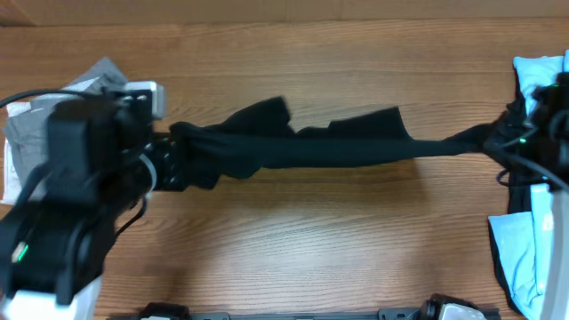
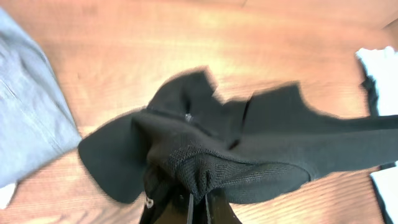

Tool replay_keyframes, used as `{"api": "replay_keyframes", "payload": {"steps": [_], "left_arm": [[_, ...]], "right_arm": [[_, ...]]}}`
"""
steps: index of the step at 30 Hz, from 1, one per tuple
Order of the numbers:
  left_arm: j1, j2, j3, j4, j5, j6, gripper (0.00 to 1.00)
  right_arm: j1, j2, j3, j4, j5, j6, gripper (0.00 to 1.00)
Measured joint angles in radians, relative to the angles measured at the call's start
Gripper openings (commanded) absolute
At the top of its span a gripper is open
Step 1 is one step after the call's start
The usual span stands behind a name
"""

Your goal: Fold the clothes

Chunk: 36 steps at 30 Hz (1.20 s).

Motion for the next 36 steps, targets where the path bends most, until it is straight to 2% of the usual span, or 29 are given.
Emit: {"api": "replay_keyframes", "payload": {"steps": [6,9,14,17,21,22,24,26,29,32,33,36], "left_arm": [[0.0,-0.097,0.1,-0.012,-0.001,0.0,0.04],[0.0,-0.117,0.108,0.006,-0.017,-0.001,0.04],[0.0,-0.04,0.11,0.034,-0.035,-0.001,0.04],[0.0,0.11,0.113,0.114,-0.039,0.004,0.04],[0.001,0.359,0.113,0.292,-0.045,0.02,0.04],[0.006,0.479,0.117,0.388,-0.047,0.025,0.04],[0.02,0.623,0.157,0.417,-0.04,0.031,0.04],[0.046,0.758,0.279,0.417,-0.026,0.041,0.04],[0.097,0.852,0.509,0.398,-0.01,0.045,0.04],[0.137,0.853,0.702,0.38,0.01,0.045,0.04],[0.151,0.846,0.802,0.337,0.019,0.045,0.04],[0.161,0.789,0.952,0.203,0.045,0.045,0.04]], "right_arm": [[0.0,-0.144,0.153,0.017,0.0,-0.012,0.04],[0.0,-0.183,0.211,0.087,0.0,-0.018,0.04],[0.0,-0.093,0.223,0.123,-0.03,-0.03,0.04],[0.005,0.062,0.224,0.157,-0.066,-0.042,0.04],[0.046,0.287,0.217,0.306,-0.087,-0.066,0.04],[0.074,0.391,0.216,0.424,-0.096,-0.075,0.04],[0.098,0.47,0.209,0.573,-0.103,-0.068,0.04],[0.105,0.489,0.211,0.641,-0.106,-0.05,0.04],[0.104,0.49,0.291,0.64,-0.106,-0.041,0.04],[0.105,0.489,0.435,0.59,-0.096,-0.044,0.04],[0.105,0.483,0.477,0.568,-0.082,-0.045,0.04],[0.105,0.453,0.545,0.481,-0.022,-0.048,0.04]]}}
